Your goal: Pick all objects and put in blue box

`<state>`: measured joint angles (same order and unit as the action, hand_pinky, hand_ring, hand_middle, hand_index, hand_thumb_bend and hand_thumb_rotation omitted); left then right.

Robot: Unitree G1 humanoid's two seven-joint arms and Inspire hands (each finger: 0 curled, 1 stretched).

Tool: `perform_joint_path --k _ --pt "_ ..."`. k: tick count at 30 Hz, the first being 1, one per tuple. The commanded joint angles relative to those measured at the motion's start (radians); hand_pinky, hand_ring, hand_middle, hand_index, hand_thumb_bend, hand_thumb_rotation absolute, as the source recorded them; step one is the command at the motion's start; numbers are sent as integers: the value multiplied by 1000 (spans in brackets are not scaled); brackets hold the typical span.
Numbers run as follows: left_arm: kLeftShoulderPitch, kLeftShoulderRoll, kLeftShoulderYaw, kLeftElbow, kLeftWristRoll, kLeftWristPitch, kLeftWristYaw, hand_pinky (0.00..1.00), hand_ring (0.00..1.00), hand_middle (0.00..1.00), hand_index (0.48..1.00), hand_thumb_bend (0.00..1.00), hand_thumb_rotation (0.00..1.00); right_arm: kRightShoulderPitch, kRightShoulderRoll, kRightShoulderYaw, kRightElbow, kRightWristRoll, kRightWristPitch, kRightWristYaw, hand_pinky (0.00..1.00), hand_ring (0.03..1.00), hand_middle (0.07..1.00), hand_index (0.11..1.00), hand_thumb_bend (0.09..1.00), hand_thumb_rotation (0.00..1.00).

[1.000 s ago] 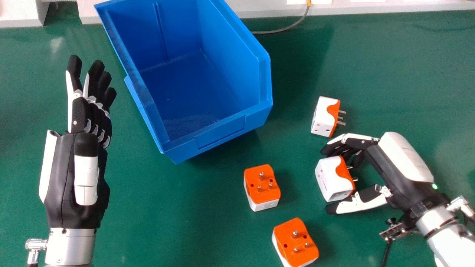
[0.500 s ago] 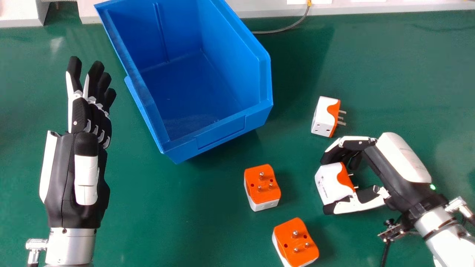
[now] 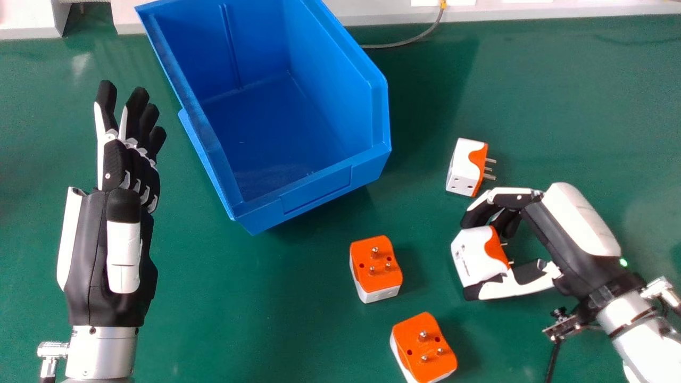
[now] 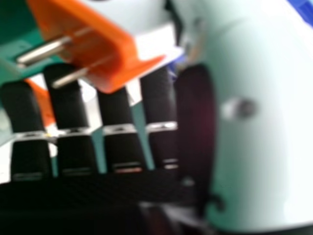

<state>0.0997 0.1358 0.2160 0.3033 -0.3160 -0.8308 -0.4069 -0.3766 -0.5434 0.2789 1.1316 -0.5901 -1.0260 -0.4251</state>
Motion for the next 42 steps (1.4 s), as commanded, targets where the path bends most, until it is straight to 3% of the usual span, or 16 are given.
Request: perform_joint_path --k 1,10,18,24,31,35,38,42 --pt "-8 6 4 -12 -6 -22 -4 1000 1000 999 989 856 965 1 -19 -27 -30 48 -16 24 403 418 494 528 524 0" --pt "-5 5 2 -19 -4 -18 -3 1000 1000 999 989 855 965 34 -18 -93 -134 198 -41 209 382 396 498 535 517 0" --pt "-14 5 3 3 -10 -24 -13 1000 1000 999 990 857 964 83 -26 -166 -324 335 -12 366 371 387 500 535 514 0" --pt "-16 1 2 3 -5 -26 -8 1000 1000 999 990 860 964 116 -17 -221 -508 418 35 447 375 391 499 533 514 0" --pt "-24 -1 -1 10 2 -27 -5 1000 1000 999 990 861 965 100 9 -263 -630 459 81 490 373 394 497 532 515 0" --pt "-25 -2 -4 5 15 -20 5 1000 1000 998 990 863 965 48 36 -275 -674 477 73 501 368 395 497 530 515 0" --pt "-26 -4 -9 3 16 -19 7 1000 1000 998 990 864 965 9 56 -276 -686 487 64 512 366 396 497 529 515 0" --pt "-35 -5 -9 18 18 -25 8 1000 1000 998 989 867 965 -45 74 -273 -687 504 60 536 363 400 495 527 516 0"
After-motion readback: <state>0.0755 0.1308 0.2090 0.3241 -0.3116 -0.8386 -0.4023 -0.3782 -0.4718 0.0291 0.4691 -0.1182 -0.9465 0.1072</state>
